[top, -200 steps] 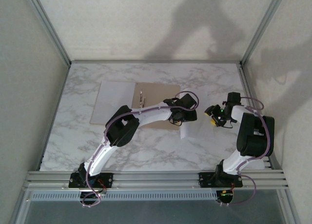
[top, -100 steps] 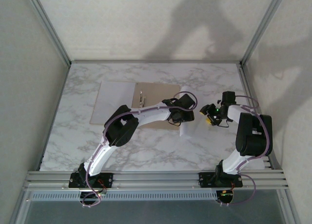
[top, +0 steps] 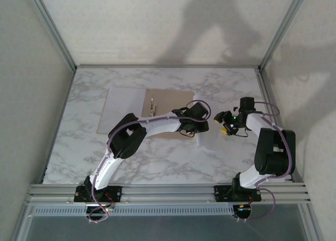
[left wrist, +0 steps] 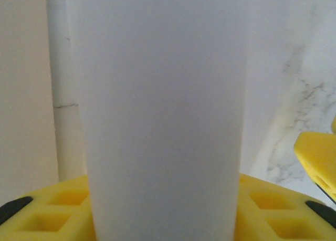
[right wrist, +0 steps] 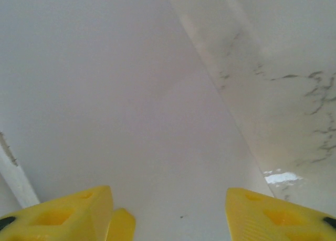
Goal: Put the files into the folder
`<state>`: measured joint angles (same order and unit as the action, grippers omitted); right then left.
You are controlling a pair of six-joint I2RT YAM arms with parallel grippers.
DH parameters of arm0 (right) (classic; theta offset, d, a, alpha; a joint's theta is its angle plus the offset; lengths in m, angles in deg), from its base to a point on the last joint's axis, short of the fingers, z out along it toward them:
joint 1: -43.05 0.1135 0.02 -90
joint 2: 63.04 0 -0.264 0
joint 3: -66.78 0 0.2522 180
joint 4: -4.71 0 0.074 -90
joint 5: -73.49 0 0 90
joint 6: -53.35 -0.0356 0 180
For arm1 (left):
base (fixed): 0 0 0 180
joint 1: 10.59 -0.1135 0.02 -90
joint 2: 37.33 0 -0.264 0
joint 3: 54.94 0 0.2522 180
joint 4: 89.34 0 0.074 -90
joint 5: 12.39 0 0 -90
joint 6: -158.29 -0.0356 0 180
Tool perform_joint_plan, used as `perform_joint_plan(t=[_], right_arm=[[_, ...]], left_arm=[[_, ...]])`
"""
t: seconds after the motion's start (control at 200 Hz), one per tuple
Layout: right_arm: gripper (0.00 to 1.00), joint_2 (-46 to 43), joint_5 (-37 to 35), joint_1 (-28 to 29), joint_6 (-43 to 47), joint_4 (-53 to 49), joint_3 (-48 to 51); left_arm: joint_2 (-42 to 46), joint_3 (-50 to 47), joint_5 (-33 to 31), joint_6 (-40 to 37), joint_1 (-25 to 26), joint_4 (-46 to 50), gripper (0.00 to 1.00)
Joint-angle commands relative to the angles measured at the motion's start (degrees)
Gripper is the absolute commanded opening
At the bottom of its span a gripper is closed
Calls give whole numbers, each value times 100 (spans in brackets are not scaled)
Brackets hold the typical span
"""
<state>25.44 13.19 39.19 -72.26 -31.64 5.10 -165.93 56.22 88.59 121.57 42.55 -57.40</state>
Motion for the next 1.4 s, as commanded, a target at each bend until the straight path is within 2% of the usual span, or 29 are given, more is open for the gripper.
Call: perform_joint_plan(t=[0.0,0.345,0.636,0.826,0.901,0.981,1.071,1.202,1.392], right_arm=[[60,-330,225,32,14,-347,-230],[62,-1034,803,-107,-146,-431,-324],[66,-1355,2101,-354,-1169,836,184],[74,-1701,2348,-351,-1865,1576,368],[77,-1771,2387,-334,-2245,2219,529],[78,-1790,2461,-291,-2556,2825,608],[83,-1782,2664,-206,-2855,3420,565],[89,-1775,3011,-100,-3612,4919,627],[94,-1950,3007,131,-3679,5153,314]], left_arm=[[428,-84,87,113,-31,-233,46],[978,-581,408,255,-237,-640,39],[1907,-1401,878,497,-704,-1010,36],[2754,-1631,952,392,-1147,-788,35],[3151,-1702,734,270,-1265,-754,35],[3423,-1678,774,182,-1412,-763,35],[3554,-1530,1069,-9,-1538,-759,35],[3554,-1146,1716,-516,-1598,-686,36],[3755,-993,2460,-754,-1597,-1044,37]])
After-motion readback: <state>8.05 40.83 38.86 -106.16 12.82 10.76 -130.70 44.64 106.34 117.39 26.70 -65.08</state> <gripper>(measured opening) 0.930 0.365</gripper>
